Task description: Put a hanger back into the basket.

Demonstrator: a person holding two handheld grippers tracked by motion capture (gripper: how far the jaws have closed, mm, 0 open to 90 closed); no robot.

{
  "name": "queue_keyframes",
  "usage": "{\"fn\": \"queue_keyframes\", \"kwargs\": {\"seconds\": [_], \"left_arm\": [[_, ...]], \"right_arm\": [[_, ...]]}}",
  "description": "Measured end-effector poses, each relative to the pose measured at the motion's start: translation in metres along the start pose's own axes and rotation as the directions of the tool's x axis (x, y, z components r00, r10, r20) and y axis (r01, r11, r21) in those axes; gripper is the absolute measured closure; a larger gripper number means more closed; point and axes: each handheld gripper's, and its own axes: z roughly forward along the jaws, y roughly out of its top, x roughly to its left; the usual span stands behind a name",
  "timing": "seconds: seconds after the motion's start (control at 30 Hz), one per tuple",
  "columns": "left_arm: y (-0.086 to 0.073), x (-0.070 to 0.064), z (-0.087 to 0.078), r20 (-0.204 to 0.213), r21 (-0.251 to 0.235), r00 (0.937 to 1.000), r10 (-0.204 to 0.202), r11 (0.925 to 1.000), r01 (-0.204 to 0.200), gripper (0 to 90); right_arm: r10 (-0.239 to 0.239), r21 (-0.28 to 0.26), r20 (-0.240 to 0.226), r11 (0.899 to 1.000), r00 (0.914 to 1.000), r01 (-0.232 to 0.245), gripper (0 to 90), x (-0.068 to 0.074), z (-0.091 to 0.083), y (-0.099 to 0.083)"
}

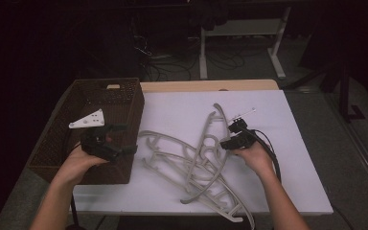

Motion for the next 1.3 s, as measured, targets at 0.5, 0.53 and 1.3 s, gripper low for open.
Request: {"fn": "queue_keyframes", "kwargs": {"seconds": [0.5,0.53,1.3], "left_arm": [[0.000,0.001,-0.001,-0.004,-0.001,1.0000,-0.003,1.0000,0.003,0.0],[0.000,0.001,-0.001,-0.004,-0.001,1.0000,-0.003,1.0000,0.003,0.0],[-0.001,0.001,0.000,-0.002,0.000,1.0000,-0.003,1.0000,0.003,0.0]], "right_arm": [[0.033,0.023,0.060,0.999,0.9977,-0.034,71.7,-0.008,0.011,0.002],[0.035,0.023,0.061,0.999,0.9976,-0.036,72.9,-0.009,0.011,0.003],[-0.015,0.003,0.028,1.000,0.9995,0.015,81.6,-0.011,0.006,0.015]]}}
